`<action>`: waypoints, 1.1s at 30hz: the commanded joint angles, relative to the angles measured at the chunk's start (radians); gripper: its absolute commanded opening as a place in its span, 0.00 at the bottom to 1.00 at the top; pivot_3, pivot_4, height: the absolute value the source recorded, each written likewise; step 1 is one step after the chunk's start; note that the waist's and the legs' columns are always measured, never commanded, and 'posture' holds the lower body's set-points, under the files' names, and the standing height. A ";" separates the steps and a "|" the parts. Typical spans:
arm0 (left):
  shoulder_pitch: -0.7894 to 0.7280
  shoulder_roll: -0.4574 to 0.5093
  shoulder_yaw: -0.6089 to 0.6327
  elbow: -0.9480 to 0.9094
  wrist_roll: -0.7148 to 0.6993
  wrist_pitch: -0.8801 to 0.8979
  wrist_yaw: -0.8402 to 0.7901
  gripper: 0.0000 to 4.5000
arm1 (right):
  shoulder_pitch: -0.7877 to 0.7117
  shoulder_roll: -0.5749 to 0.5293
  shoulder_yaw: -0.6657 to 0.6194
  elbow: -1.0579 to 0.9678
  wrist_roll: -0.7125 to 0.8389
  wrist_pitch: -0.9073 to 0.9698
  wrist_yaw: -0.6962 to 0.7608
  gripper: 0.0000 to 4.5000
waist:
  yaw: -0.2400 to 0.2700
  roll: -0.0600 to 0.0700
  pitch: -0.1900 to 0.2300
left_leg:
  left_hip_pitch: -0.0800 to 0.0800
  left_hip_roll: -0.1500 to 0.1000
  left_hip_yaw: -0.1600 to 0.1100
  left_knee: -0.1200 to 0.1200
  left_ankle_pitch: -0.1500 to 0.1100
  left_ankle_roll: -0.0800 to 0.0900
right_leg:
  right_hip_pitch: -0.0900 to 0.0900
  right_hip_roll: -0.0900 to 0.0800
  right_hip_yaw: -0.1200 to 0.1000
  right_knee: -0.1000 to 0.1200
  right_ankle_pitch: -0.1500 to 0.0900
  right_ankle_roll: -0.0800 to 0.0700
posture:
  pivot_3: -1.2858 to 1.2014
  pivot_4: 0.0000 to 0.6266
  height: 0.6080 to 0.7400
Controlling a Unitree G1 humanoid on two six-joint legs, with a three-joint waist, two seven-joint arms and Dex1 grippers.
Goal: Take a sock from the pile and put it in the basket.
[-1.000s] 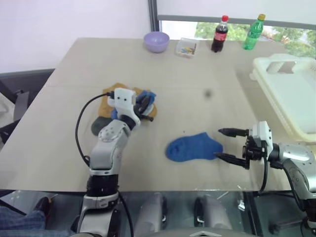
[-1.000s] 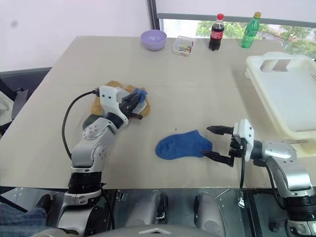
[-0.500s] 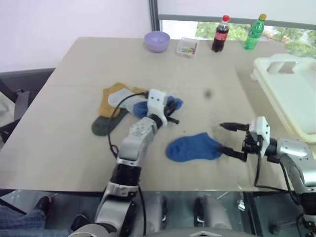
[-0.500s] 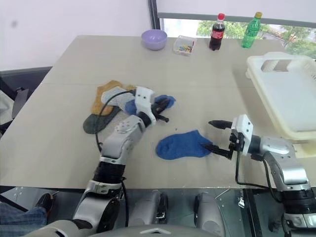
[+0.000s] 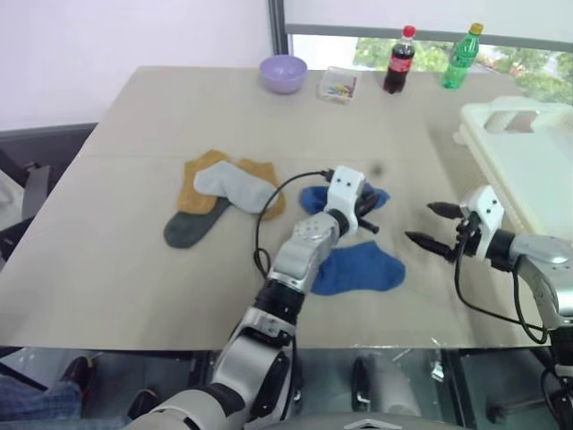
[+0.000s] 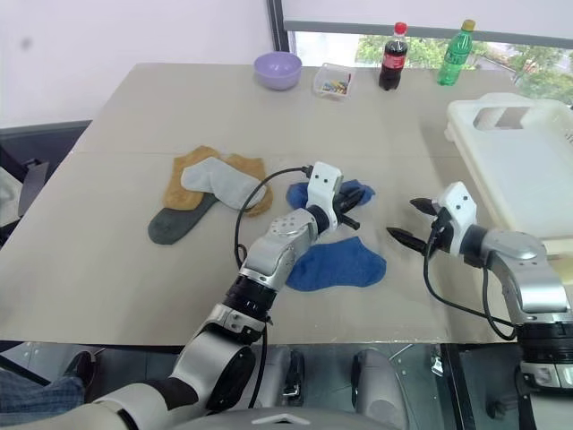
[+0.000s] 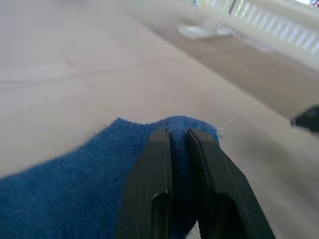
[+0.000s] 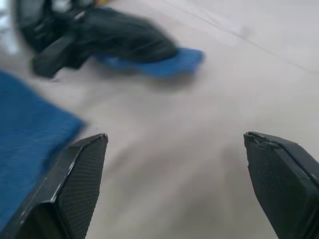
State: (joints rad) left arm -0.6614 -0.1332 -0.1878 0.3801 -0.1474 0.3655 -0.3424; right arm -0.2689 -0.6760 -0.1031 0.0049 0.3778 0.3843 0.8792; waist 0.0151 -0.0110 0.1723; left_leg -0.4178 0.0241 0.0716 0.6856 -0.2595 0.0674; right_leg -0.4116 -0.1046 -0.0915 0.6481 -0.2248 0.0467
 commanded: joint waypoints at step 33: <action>0.118 0.389 0.227 -0.243 -0.145 0.231 -0.083 0.63 | -0.327 0.355 0.013 0.199 0.125 0.537 -0.291 0.54 | -0.007 0.000 0.000 | 0.002 0.000 0.001 0.000 0.002 -0.004 | -0.001 0.000 0.002 0.006 0.001 0.001 | 0.52 0.24 0.95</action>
State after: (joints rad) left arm -0.5517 0.2612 0.0480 0.1673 -0.2957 0.6000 -0.4275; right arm -0.5915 -0.3297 -0.0963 0.1990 0.4950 0.9111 0.5798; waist 0.0084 -0.0109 0.1721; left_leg -0.4158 0.0241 0.0728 0.6853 -0.2571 0.0633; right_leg -0.4130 -0.1046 -0.0894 0.6539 -0.2239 0.0476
